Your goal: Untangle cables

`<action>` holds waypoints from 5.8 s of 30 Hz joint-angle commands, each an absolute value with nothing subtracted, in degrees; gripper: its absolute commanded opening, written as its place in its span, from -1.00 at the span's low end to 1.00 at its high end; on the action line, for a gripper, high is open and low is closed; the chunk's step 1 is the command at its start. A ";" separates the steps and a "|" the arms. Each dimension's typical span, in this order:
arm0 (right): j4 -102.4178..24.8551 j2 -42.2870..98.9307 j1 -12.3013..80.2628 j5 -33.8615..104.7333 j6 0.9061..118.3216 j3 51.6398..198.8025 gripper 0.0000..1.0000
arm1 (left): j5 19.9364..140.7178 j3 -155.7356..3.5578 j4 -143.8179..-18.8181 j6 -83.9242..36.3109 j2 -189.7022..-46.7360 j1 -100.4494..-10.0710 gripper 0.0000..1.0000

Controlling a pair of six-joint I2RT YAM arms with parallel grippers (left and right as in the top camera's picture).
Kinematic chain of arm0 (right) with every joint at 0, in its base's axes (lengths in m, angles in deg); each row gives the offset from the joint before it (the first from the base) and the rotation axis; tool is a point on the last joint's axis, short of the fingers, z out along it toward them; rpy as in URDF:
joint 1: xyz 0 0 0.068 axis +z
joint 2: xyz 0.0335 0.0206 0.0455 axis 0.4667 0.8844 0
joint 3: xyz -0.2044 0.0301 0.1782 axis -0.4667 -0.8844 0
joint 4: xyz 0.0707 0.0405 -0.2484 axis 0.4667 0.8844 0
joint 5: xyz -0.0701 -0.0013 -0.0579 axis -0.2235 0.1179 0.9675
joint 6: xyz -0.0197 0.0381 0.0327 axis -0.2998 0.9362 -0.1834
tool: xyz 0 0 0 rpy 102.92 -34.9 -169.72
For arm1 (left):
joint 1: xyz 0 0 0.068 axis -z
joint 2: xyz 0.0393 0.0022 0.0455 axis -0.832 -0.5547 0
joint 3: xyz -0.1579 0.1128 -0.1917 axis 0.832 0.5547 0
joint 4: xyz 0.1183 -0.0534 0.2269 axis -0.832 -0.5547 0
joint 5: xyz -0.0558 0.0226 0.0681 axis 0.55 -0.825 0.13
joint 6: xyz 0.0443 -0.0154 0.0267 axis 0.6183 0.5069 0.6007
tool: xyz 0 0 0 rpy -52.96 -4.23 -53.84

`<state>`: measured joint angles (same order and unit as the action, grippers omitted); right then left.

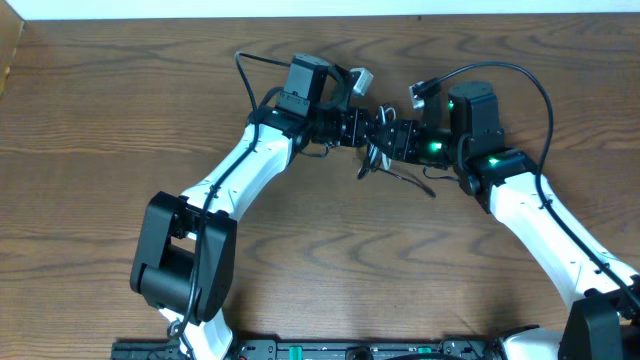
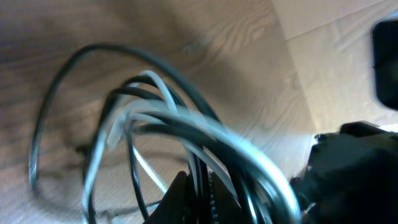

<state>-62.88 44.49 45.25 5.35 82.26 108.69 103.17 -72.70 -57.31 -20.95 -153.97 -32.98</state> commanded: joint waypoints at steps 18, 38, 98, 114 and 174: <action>-65.17 40.20 36.66 -2.04 89.10 109.43 0.49 | 110.49 -73.31 -55.19 -23.23 -153.97 -30.62 -0.85; -43.14 44.35 33.82 9.15 68.53 109.41 0.20 | 110.05 -73.31 -55.10 -25.39 -153.97 -30.55 -0.85; -51.25 48.66 37.86 -6.63 48.51 109.41 0.19 | 98.03 -73.31 -55.65 -42.00 -153.97 -31.49 -0.85; -47.82 48.64 37.31 1.04 53.87 109.41 0.19 | 89.03 -73.31 -69.88 -33.76 -153.97 -31.47 -0.85; -60.21 53.99 40.16 4.65 43.20 109.41 0.22 | 128.26 -73.31 -80.72 -18.07 -153.97 -40.76 -0.83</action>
